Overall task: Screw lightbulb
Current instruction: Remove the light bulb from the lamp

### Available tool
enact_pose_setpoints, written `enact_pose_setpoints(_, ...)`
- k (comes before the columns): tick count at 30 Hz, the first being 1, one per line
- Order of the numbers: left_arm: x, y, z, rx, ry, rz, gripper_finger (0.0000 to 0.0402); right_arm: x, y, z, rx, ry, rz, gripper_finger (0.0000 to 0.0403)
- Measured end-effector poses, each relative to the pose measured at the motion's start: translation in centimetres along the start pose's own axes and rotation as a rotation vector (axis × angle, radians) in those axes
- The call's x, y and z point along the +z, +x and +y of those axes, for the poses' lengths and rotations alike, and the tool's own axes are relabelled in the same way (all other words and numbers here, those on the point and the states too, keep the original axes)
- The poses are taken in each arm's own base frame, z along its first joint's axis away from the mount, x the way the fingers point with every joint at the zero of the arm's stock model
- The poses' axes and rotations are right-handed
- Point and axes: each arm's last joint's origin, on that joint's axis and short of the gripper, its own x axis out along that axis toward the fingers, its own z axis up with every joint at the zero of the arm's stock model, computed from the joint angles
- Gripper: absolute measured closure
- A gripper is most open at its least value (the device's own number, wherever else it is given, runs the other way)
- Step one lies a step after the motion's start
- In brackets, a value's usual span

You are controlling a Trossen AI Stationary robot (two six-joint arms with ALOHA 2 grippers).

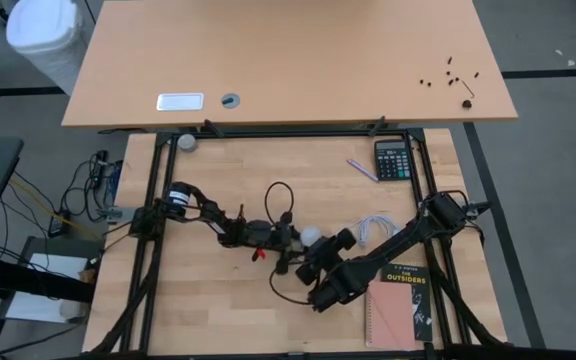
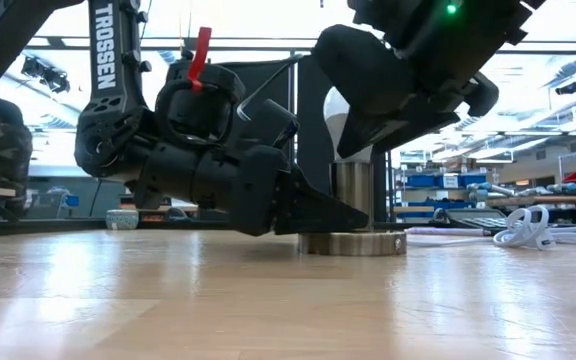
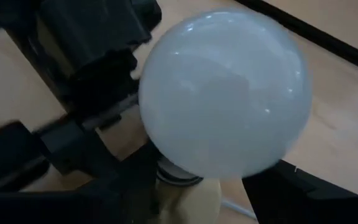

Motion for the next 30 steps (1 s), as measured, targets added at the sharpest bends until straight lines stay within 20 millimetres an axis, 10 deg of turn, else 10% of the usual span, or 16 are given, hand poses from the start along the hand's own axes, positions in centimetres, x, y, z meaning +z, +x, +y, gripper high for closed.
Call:
enact_pose_setpoints(10,0.0,0.0,-0.1,-0.012,0.008,0.0,0.0203,-1.6,-1.8,-2.9,-0.192,0.034,0.119,0.0176)
enact_pose_setpoints(30,0.0,0.0,-0.1,-0.006,0.006,0.0,0.0203,-4.2,-3.3,-1.5,-0.017,0.118,-0.004,0.0176)
